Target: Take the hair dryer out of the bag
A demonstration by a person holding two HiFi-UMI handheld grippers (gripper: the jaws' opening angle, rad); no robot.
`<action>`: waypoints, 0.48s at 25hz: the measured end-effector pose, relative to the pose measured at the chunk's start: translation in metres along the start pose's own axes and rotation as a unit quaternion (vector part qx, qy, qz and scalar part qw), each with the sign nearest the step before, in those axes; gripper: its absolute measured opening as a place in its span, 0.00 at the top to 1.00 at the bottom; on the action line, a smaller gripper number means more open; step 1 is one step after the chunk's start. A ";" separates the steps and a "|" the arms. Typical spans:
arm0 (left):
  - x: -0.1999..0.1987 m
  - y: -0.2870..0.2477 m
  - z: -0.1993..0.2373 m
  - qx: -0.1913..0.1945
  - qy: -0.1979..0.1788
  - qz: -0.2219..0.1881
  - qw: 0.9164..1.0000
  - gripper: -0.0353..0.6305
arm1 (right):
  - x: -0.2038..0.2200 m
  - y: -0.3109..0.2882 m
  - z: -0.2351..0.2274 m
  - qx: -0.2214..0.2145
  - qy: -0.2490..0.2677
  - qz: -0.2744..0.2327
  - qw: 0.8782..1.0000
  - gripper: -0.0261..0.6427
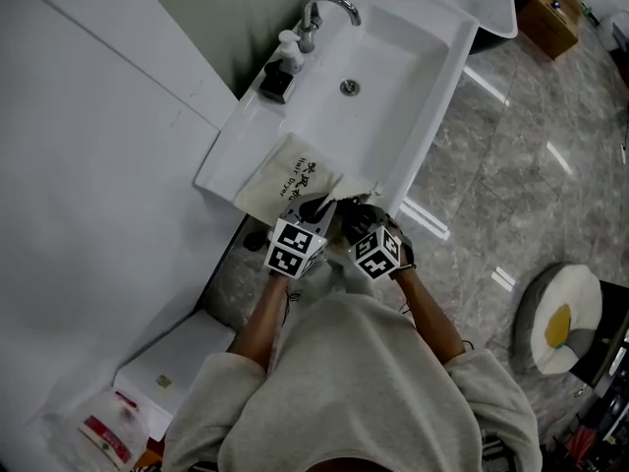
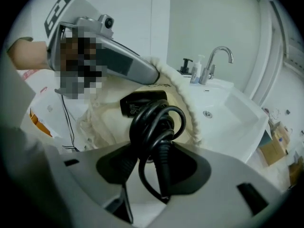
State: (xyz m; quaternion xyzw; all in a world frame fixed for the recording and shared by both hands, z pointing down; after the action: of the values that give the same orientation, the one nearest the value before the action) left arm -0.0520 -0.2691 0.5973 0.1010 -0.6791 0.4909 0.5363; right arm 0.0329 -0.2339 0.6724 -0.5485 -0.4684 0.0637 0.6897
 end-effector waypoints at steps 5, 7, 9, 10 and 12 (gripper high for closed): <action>0.002 0.001 0.001 -0.003 0.000 0.002 1.000 0.91 | 0.017 0.019 0.003 0.003 0.007 -0.003 1.000 0.66; 0.002 0.000 0.001 -0.003 -0.001 0.002 1.000 0.91 | 0.025 0.027 0.002 0.007 0.006 -0.001 1.000 0.66; 0.002 -0.001 0.001 -0.003 -0.001 0.004 1.000 0.91 | 0.034 0.034 0.000 0.010 0.003 0.002 1.000 0.66; 0.002 -0.001 0.000 -0.002 -0.001 0.004 1.000 0.91 | 0.038 0.037 -0.001 0.012 0.003 0.003 1.000 0.66; 0.002 -0.001 0.000 -0.002 -0.002 0.003 1.000 0.91 | 0.046 0.043 -0.002 0.016 0.002 0.004 1.000 0.66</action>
State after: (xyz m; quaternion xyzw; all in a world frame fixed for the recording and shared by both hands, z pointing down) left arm -0.0522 -0.2689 0.5998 0.0986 -0.6818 0.4910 0.5333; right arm 0.0784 -0.1912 0.6641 -0.5399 -0.4634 0.0728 0.6989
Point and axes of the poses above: the fingertips, and each gripper's own axes: y backward along the fingers, z to its left, x out of its underside, the point moved 5 cm from there along y, backward along the fingers, and after that the axes turned 8 degrees about -y, right-handed, at the moved point
